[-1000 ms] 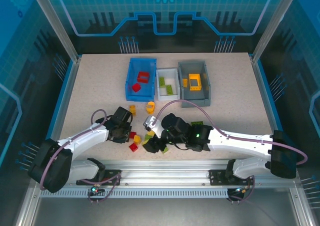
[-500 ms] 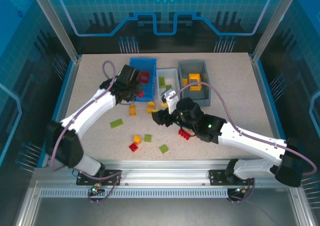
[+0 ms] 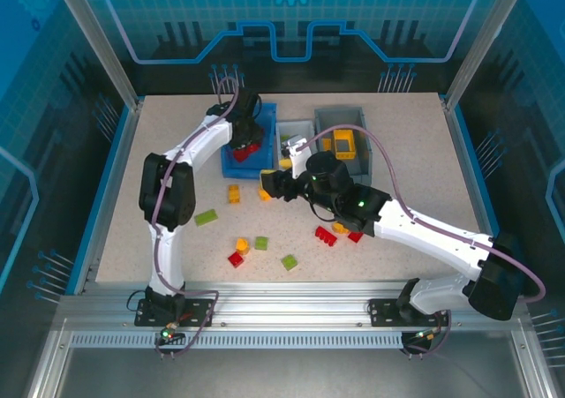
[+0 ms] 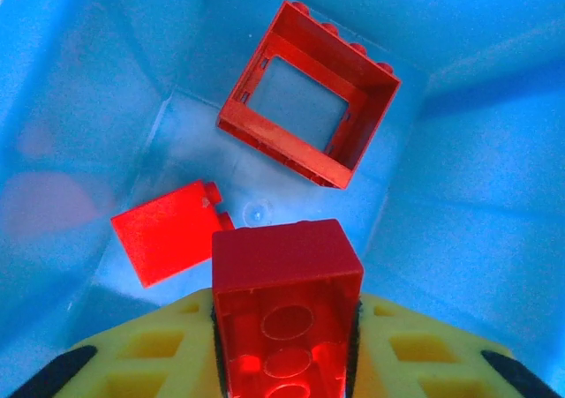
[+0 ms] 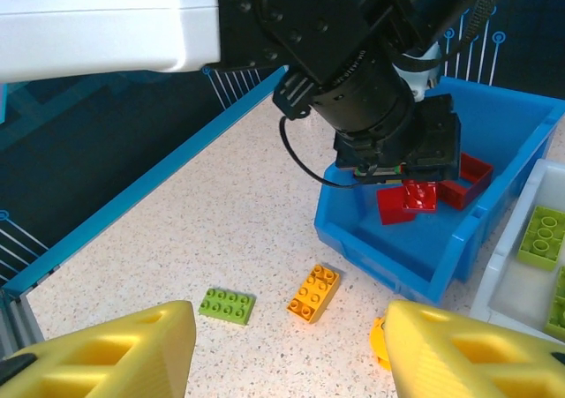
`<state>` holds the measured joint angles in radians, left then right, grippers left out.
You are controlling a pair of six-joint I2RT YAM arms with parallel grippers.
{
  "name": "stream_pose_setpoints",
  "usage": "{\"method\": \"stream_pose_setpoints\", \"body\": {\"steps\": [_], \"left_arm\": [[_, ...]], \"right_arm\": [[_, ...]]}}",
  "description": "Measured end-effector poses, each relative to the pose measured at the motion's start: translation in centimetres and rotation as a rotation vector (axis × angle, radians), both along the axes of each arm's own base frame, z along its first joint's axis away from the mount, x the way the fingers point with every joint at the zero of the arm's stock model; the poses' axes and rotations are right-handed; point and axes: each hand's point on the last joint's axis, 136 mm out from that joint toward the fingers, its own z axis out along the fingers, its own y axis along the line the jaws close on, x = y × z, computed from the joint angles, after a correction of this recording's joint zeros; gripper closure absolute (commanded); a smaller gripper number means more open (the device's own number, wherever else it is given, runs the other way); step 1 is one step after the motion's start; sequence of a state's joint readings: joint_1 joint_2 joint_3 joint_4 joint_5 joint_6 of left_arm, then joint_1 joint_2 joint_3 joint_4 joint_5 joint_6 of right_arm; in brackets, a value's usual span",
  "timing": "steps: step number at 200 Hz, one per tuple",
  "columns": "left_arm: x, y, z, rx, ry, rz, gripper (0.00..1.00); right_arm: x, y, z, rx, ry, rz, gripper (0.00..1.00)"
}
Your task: Sort the legos into containers by color
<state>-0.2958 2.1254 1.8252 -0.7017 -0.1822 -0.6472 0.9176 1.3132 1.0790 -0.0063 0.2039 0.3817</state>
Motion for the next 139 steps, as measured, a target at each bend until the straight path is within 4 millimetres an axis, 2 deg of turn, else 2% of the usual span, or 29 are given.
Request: {"method": "stream_pose_setpoints", "body": {"steps": [22,48,67,84,100,120,139], "left_arm": [[-0.3,-0.1,-0.8,0.007,0.026,-0.032,0.48],[-0.6,-0.1,-0.7,0.011,0.035,-0.048,0.46],[-1.2,0.1,0.1,0.009,0.027,-0.050,0.46],[-2.6,0.5,2.1,0.003,0.004,-0.050,0.46],[-4.4,0.8,4.8,-0.011,-0.043,-0.060,0.46],[-8.2,0.9,8.8,-0.042,-0.115,-0.090,0.46],[-12.9,0.4,12.0,-0.095,-0.199,-0.153,0.46]], "right_arm": [[0.1,-0.1,-0.3,0.001,0.009,-0.004,0.38],[-0.1,-0.3,-1.5,-0.013,0.036,-0.011,0.38],[-0.1,-0.7,-2.9,-0.020,0.073,-0.037,0.38],[0.4,-1.1,-4.5,-0.032,0.124,-0.088,0.38],[1.2,-0.9,-7.3,-0.071,0.210,-0.161,0.36],[2.1,0.2,-11.4,-0.152,0.317,-0.248,0.32],[2.4,1.5,-14.7,-0.215,0.394,-0.315,0.25]]}}
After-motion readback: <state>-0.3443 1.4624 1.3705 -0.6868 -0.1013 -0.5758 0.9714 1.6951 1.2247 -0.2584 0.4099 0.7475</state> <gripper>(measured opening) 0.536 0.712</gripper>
